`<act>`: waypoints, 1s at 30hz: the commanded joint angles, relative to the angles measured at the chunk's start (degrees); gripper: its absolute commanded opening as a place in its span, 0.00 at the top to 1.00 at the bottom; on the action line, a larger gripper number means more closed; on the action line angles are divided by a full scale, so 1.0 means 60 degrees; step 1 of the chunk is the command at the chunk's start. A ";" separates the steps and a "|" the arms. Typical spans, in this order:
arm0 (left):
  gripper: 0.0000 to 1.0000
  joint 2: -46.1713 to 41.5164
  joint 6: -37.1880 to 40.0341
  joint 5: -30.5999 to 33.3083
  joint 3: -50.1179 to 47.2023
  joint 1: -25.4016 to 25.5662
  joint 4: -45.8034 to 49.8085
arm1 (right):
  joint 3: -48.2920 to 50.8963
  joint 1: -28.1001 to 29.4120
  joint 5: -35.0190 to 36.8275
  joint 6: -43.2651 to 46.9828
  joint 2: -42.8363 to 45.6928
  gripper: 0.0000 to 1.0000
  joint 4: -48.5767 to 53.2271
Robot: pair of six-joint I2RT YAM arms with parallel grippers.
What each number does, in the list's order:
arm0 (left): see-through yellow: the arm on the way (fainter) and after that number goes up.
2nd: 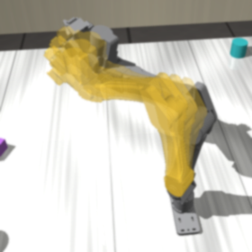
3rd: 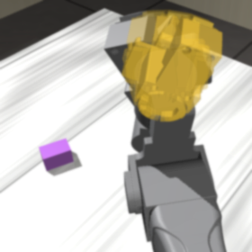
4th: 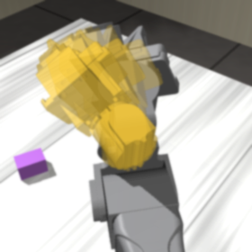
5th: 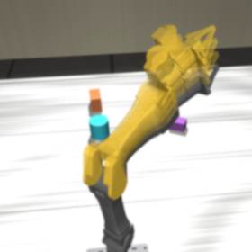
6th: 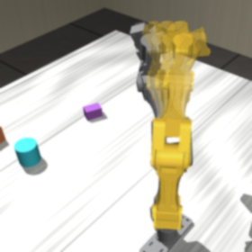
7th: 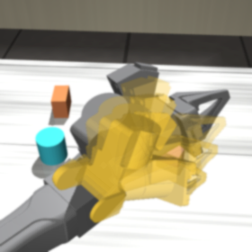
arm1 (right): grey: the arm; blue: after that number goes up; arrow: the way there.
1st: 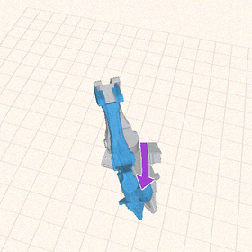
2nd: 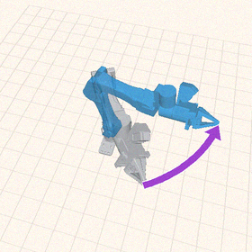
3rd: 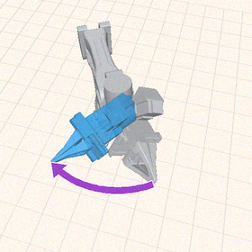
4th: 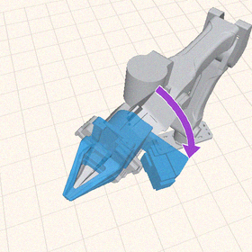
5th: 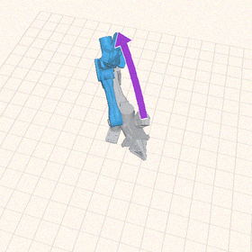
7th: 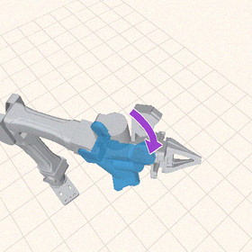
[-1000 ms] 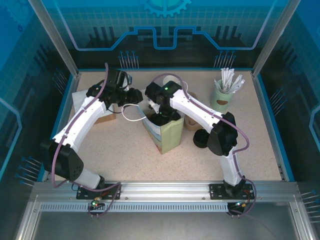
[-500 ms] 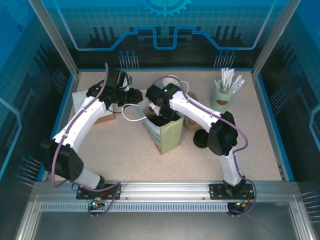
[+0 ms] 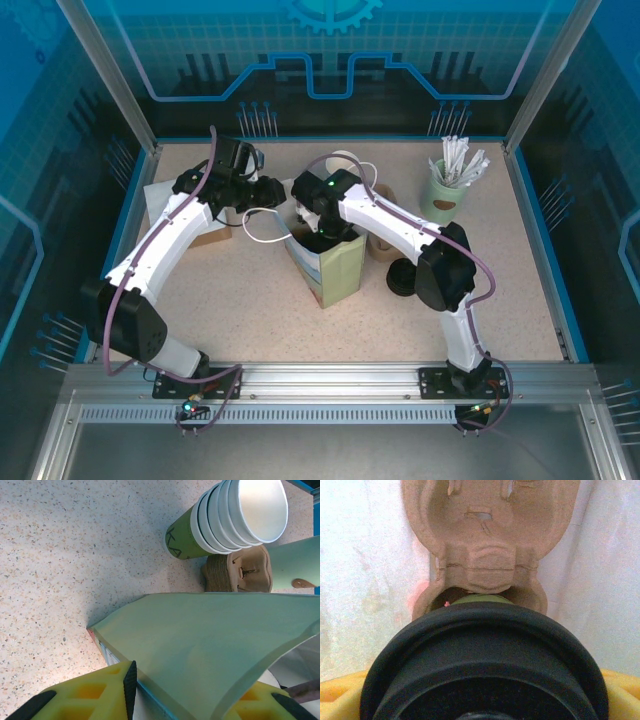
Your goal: Pack the takeout coffee
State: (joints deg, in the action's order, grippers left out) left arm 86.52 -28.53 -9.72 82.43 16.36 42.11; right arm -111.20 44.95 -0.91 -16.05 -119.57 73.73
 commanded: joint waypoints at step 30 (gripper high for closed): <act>0.65 0.0039 -0.0078 0.0081 0.0016 0.0086 0.0204 | 0.0587 -0.0125 0.0015 0.0090 -0.0067 0.11 -0.0395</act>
State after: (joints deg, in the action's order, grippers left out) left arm 86.54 -28.53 -9.74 82.43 16.47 42.11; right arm -109.82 44.93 -0.89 -15.84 -118.91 71.75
